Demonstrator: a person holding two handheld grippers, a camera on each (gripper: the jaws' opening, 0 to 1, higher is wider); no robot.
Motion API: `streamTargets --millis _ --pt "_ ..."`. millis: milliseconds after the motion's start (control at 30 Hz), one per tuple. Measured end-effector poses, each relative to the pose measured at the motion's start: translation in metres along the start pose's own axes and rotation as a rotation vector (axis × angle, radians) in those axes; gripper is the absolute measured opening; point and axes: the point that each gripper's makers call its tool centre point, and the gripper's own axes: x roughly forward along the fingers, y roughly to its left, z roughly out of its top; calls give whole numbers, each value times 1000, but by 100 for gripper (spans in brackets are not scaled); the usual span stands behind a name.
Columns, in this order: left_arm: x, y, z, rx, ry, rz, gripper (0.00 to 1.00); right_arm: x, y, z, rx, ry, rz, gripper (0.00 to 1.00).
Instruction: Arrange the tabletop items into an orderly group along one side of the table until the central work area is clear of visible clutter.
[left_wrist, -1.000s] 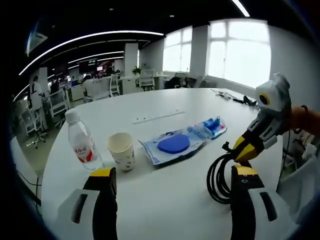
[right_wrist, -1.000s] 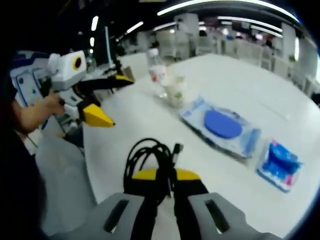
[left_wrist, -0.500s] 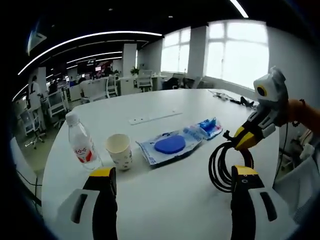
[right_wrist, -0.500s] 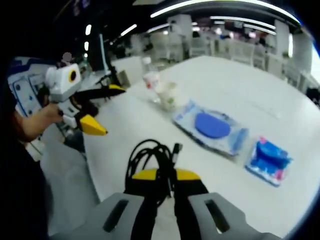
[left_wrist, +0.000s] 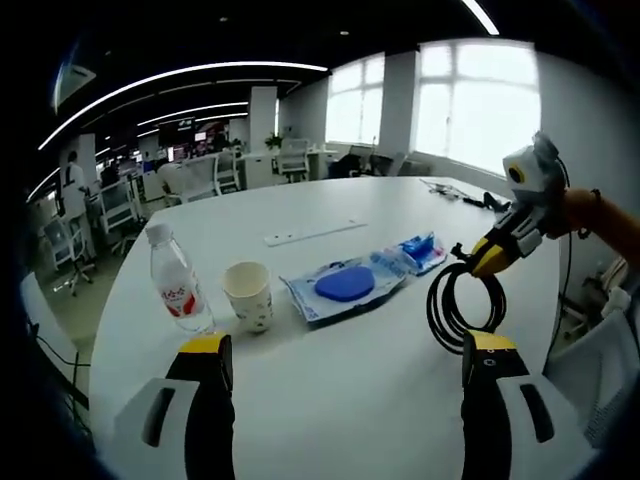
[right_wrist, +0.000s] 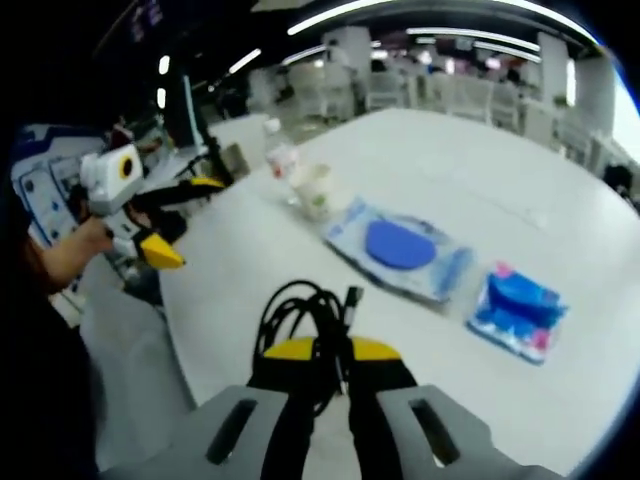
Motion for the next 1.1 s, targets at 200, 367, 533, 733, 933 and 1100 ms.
streamTargets --millis 200,367,533,733,933,1100 --pt "-2 0 3 6 -3 1 95 3 -15 -5 37 11 5 6" --pt "-7 -1 3 0 -6 5 95 6 -29 -11 61 27 4 6" --pt "-13 3 1 -2 -6 20 95 7 -41 -16 53 47 -21 6" --pt "-22 9 0 5 -3 45 95 12 -56 -22 49 62 -39 6" --pt "-27 11 -2 4 5 57 95 22 -73 -33 11 107 -72 6" --pt "-28 13 -3 -5 7 67 94 31 -84 -39 -23 139 -91 7"
